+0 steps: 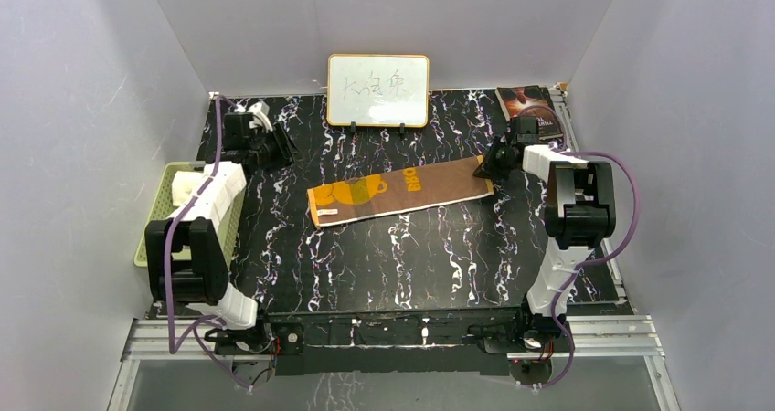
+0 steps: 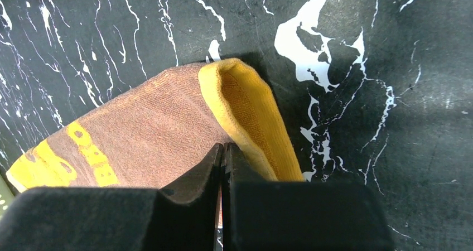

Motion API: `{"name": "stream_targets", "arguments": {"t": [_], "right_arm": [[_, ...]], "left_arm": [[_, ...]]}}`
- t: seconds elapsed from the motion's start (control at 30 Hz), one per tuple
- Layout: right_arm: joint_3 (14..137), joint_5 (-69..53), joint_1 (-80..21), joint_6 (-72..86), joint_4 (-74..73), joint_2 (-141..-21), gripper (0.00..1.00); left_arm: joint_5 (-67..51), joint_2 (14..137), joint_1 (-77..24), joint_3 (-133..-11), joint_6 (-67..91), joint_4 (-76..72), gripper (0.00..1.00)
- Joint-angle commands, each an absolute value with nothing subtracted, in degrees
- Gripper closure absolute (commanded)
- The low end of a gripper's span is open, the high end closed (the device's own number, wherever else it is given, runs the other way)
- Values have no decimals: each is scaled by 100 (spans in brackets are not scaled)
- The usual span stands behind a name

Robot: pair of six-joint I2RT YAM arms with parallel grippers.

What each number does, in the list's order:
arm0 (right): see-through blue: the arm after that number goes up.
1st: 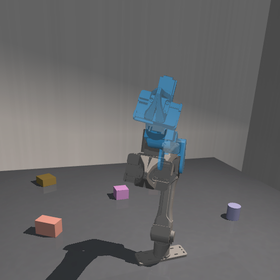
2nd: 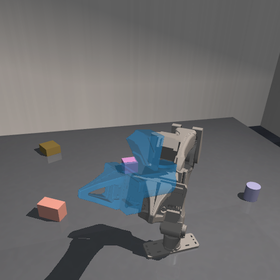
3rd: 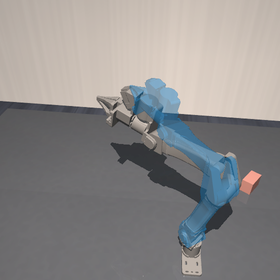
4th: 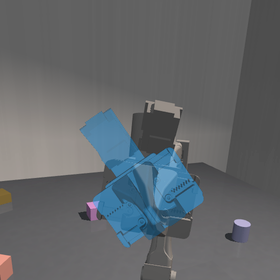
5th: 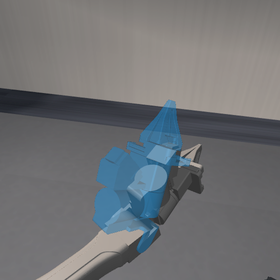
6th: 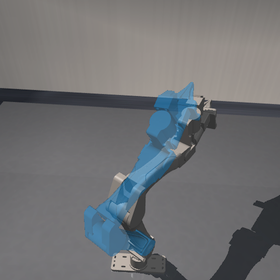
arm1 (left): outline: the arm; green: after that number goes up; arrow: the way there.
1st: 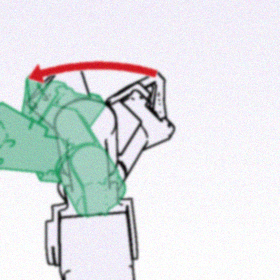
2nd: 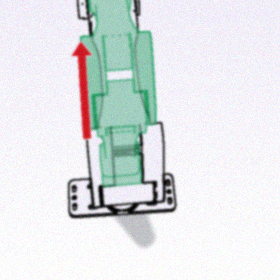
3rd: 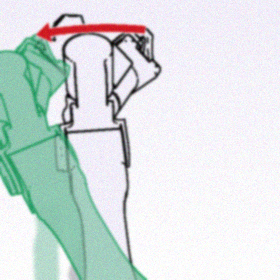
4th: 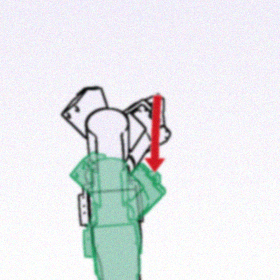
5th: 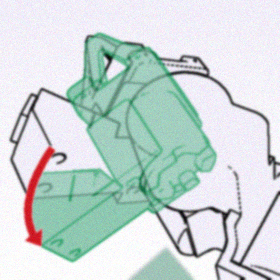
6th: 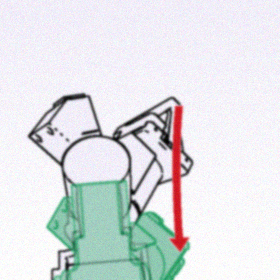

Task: Roll the towels
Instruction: Fold the towel at the center of the board.

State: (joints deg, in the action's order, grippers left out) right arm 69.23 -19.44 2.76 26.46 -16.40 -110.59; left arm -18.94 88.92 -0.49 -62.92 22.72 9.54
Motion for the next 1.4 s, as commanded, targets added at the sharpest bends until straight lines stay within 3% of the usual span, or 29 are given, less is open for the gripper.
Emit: {"name": "stream_targets", "arguments": {"t": [0.0, 0.07, 0.3, 0.47, 0.9, 1.37], "right_arm": [[7235, -1778, 299, 2558, -1643, -10618, 100], [7251, -1775, 299, 2558, -1643, -10525, 100], [7249, -1863, 256, 2615, -1665, -10323, 77], [7276, -1888, 229, 2619, -1708, -10182, 69], [7215, -1986, 140, 2637, -1687, -10011, 66], [7075, -2013, 24, 2593, -1696, -9861, 65]], "left_arm": [[-1964, 8568, 368, -6269, 1902, 1432, 52], [-2288, 8599, 613, -6151, 1850, 1408, 50], [-3156, 9159, 844, -6053, 1274, 1677, 49], [-3244, 9323, 844, -5872, 1246, 1499, 46], [-3431, 9669, 804, -5625, 1332, 1167, 47], [-3248, 9802, -9, -4681, 2198, 88, 48]]}}
